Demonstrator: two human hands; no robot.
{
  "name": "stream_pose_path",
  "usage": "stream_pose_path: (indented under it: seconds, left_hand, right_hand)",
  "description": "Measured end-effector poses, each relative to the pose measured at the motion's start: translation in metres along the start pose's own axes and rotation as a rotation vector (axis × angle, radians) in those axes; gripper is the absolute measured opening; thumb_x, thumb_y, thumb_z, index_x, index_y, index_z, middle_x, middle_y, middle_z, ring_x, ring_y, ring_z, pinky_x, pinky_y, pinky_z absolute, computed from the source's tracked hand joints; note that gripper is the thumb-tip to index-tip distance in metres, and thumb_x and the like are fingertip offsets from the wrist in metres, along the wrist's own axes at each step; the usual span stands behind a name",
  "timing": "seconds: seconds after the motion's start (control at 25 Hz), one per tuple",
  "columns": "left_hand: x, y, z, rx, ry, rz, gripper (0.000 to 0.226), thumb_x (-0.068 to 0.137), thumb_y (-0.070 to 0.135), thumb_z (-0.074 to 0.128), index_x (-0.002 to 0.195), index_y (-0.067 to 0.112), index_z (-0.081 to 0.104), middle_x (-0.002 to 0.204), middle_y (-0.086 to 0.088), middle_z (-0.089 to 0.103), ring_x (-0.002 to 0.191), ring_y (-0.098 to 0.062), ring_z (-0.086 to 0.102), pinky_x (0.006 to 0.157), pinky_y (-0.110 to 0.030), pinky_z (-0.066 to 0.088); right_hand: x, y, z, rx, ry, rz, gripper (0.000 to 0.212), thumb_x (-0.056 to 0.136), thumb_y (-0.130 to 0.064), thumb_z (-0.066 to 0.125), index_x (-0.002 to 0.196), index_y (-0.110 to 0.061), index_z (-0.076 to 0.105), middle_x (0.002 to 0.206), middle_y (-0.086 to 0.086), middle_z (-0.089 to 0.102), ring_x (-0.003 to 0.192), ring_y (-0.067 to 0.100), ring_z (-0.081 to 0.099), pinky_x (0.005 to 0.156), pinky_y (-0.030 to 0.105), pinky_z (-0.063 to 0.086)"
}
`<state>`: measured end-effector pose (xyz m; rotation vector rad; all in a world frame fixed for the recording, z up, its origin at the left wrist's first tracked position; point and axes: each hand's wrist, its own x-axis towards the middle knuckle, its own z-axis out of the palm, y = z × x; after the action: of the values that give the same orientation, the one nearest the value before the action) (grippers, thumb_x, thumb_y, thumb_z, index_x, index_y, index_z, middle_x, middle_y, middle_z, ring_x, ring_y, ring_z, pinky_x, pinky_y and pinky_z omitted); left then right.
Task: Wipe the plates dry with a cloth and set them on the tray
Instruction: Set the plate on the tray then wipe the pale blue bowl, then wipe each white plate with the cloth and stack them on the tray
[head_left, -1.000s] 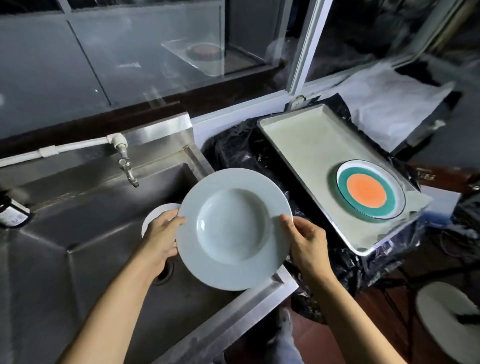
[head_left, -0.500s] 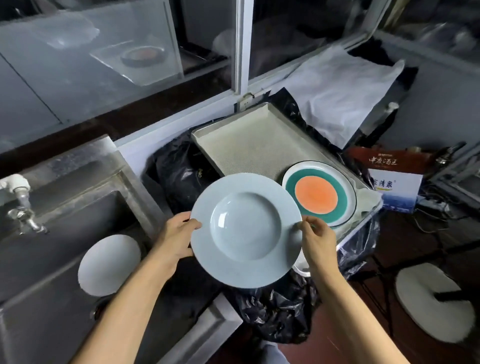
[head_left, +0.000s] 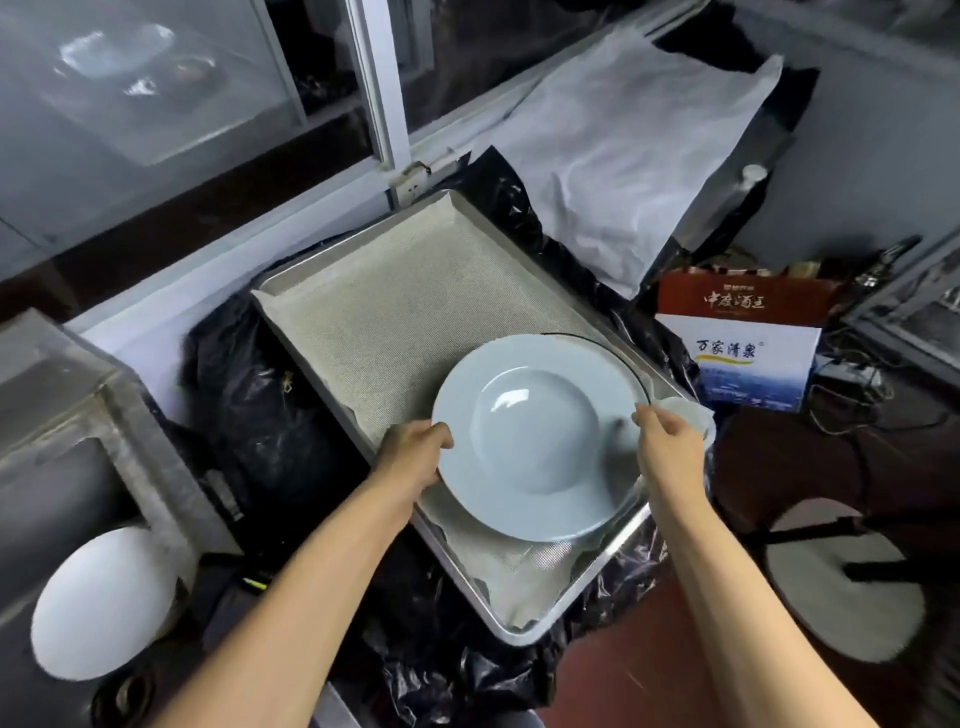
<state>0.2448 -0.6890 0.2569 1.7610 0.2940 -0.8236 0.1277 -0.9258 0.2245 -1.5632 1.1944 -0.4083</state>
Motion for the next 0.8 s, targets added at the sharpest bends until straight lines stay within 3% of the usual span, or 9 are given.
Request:
stream_pose_path:
  seconds: [0.08,0.16,0.24,0.36,0.4,0.48,0.6,0.68,0.8]
  left_hand:
    - [0.014,0.005,0.017,0.018,0.009,-0.013,0.012,0.085,0.001,0.053,0.084,0.003,0.066,0.083,-0.013,0.057,0.079,-0.025,0.055,0.077,-0.043,0.054]
    - [0.025,0.006,0.029,0.045,0.008,-0.028,0.014,0.085,0.001,0.053,0.078,0.005,0.064,0.081,-0.013,0.06,0.076,-0.026,0.058,0.083,-0.049,0.058]
    - [0.031,0.007,0.038,0.071,0.001,-0.045,0.016,0.084,0.0,0.053,0.073,0.006,0.063,0.075,-0.011,0.06,0.072,-0.025,0.058,0.08,-0.046,0.058]
    - [0.034,0.01,0.049,0.082,-0.018,-0.052,0.014,0.078,0.001,0.051,0.079,-0.002,0.065,0.075,-0.013,0.06,0.073,-0.025,0.058,0.075,-0.041,0.051]
    - [0.033,0.012,0.051,0.092,-0.032,-0.05,0.024,0.073,0.006,0.051,0.086,-0.008,0.066,0.079,-0.015,0.06,0.076,-0.025,0.057,0.075,-0.041,0.048]
    - [0.034,0.012,0.054,0.126,-0.042,-0.033,0.046,0.061,0.014,0.048,0.095,-0.012,0.064,0.081,-0.015,0.059,0.078,-0.024,0.055,0.075,-0.041,0.044]
    - [0.035,0.007,0.056,0.173,-0.045,-0.018,0.049,0.061,0.017,0.046,0.096,-0.014,0.061,0.08,-0.013,0.058,0.079,-0.022,0.053,0.074,-0.039,0.041]
    - [0.035,0.003,0.054,0.195,-0.035,-0.011,0.048,0.063,0.018,0.045,0.096,-0.012,0.061,0.08,-0.014,0.059,0.078,-0.022,0.054,0.074,-0.04,0.044]
    - [0.037,-0.004,0.05,0.245,-0.048,0.04,0.044,0.067,0.02,0.044,0.095,-0.009,0.062,0.084,-0.019,0.062,0.083,-0.022,0.055,0.083,-0.05,0.053]
  right_hand:
    - [0.022,0.002,-0.001,-0.018,0.003,0.025,0.029,0.101,-0.015,0.053,0.12,-0.001,0.07,0.096,0.003,0.064,0.092,0.019,0.056,0.086,0.025,0.035]
    - [0.037,0.004,-0.002,-0.047,0.012,0.028,0.029,0.1,-0.012,0.053,0.112,0.008,0.07,0.094,0.021,0.066,0.089,0.035,0.06,0.075,0.036,0.044]
    - [0.044,0.004,-0.003,-0.072,0.029,0.008,0.025,0.097,-0.008,0.053,0.101,0.012,0.068,0.104,0.035,0.066,0.099,0.046,0.06,0.079,0.045,0.045]
    - [0.051,0.004,-0.005,-0.11,0.031,-0.022,0.023,0.096,-0.008,0.055,0.102,0.007,0.072,0.105,0.032,0.07,0.103,0.045,0.061,0.075,0.034,0.046]
    - [0.052,0.004,-0.005,-0.124,0.03,-0.035,0.022,0.095,-0.007,0.056,0.104,0.005,0.073,0.102,0.03,0.071,0.1,0.044,0.062,0.07,0.031,0.045]
    - [0.054,0.005,-0.005,-0.147,0.026,-0.07,0.019,0.094,-0.006,0.057,0.098,0.008,0.071,0.097,0.034,0.068,0.081,0.042,0.059,0.063,0.032,0.04]
    - [0.053,0.007,-0.005,-0.143,0.017,-0.086,0.02,0.092,-0.006,0.058,0.099,0.011,0.067,0.09,0.037,0.062,0.064,0.032,0.044,0.049,0.017,0.032]
    - [0.052,0.01,-0.006,-0.138,0.013,-0.092,0.021,0.092,-0.007,0.058,0.098,0.011,0.066,0.071,0.024,0.056,0.059,0.026,0.041,0.054,0.021,0.033]
    - [0.046,0.009,-0.007,-0.163,0.017,-0.13,0.019,0.092,-0.009,0.056,0.096,0.003,0.07,0.076,0.007,0.059,0.068,0.012,0.05,0.067,0.028,0.037]
